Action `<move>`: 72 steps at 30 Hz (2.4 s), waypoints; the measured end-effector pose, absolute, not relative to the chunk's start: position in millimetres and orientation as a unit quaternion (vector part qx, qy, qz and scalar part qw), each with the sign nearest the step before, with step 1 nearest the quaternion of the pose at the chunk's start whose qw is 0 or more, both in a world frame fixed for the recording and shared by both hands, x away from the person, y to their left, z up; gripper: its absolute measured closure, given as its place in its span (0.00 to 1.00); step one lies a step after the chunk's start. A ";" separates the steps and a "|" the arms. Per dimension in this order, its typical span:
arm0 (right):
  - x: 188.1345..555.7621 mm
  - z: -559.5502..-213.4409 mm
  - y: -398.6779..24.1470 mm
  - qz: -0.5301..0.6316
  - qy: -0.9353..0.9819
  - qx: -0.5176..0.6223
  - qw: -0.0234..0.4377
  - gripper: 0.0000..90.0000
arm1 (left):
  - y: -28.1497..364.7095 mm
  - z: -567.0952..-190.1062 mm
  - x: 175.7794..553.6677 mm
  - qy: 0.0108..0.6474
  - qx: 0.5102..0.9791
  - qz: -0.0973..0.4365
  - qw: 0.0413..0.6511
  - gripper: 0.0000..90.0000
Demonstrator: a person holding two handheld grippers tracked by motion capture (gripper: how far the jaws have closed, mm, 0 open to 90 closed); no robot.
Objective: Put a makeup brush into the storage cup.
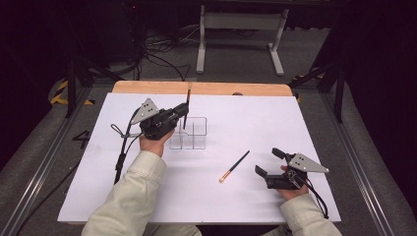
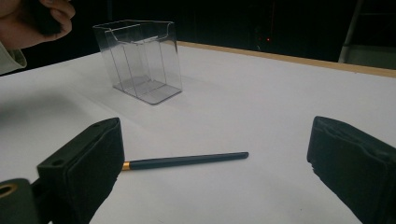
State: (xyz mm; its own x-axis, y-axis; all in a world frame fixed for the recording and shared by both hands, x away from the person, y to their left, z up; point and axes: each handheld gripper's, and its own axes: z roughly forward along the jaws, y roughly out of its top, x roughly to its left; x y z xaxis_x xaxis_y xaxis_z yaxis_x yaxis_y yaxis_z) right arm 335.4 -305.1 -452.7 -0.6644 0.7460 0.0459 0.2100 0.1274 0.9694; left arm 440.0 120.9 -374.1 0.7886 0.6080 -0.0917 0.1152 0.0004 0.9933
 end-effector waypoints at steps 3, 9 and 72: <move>335.3 -452.6 -305.2 0.569 0.713 0.335 0.235 0.05 | 120.4 -378.1 441.7 0.271 0.684 0.193 0.649 0.92; 335.3 -452.6 -305.0 0.570 0.713 0.334 0.234 0.05 | 120.1 -387.9 445.4 0.284 0.682 0.195 0.646 0.92; 332.1 -447.6 -307.0 0.587 0.709 0.330 0.210 0.01 | 144.9 -388.0 412.0 0.278 0.723 0.136 0.618 0.16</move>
